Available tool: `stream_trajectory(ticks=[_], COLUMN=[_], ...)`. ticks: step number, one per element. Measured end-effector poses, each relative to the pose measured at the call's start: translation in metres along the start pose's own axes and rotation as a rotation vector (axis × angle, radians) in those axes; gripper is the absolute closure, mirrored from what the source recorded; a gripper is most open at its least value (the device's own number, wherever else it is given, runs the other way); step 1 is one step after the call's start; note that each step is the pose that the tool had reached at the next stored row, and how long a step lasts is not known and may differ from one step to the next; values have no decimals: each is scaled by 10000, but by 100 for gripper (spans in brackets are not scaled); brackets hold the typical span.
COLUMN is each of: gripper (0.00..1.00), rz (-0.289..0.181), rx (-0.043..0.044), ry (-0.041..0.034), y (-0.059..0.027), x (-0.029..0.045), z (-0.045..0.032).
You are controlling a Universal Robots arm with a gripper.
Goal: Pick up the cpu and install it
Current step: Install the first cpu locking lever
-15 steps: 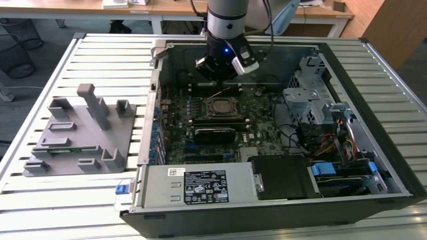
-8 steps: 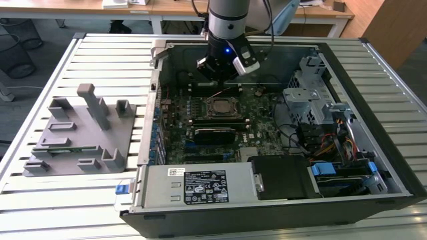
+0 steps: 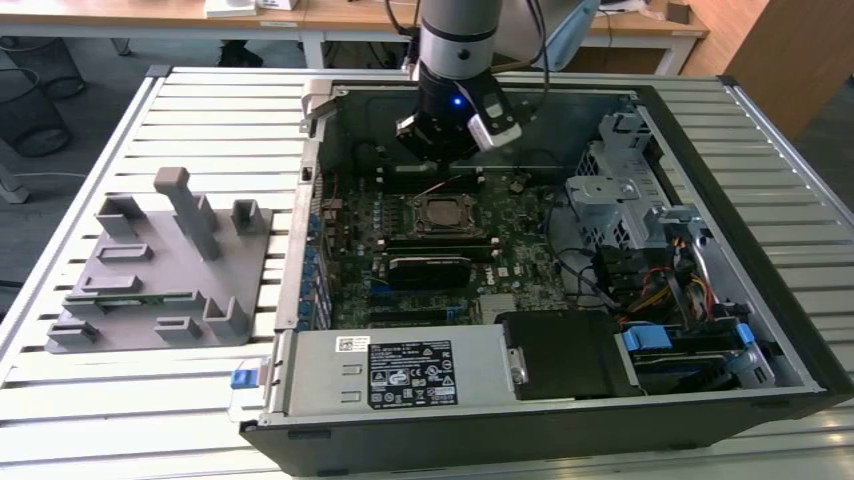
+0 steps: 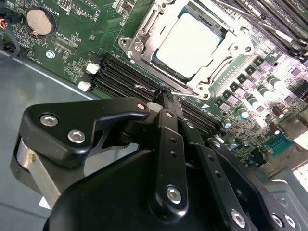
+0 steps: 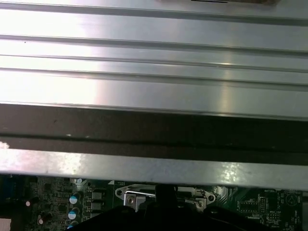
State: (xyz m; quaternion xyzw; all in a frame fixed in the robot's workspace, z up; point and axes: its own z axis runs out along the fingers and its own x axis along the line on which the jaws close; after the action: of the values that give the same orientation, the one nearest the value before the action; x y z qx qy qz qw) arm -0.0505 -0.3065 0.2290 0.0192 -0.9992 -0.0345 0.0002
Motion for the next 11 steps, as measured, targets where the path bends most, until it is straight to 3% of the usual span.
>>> stream_trajectory(ticks=[11], gripper=[89], rz=[0], rx=[7], ry=[0], y=[0], x=[-46], z=[24])
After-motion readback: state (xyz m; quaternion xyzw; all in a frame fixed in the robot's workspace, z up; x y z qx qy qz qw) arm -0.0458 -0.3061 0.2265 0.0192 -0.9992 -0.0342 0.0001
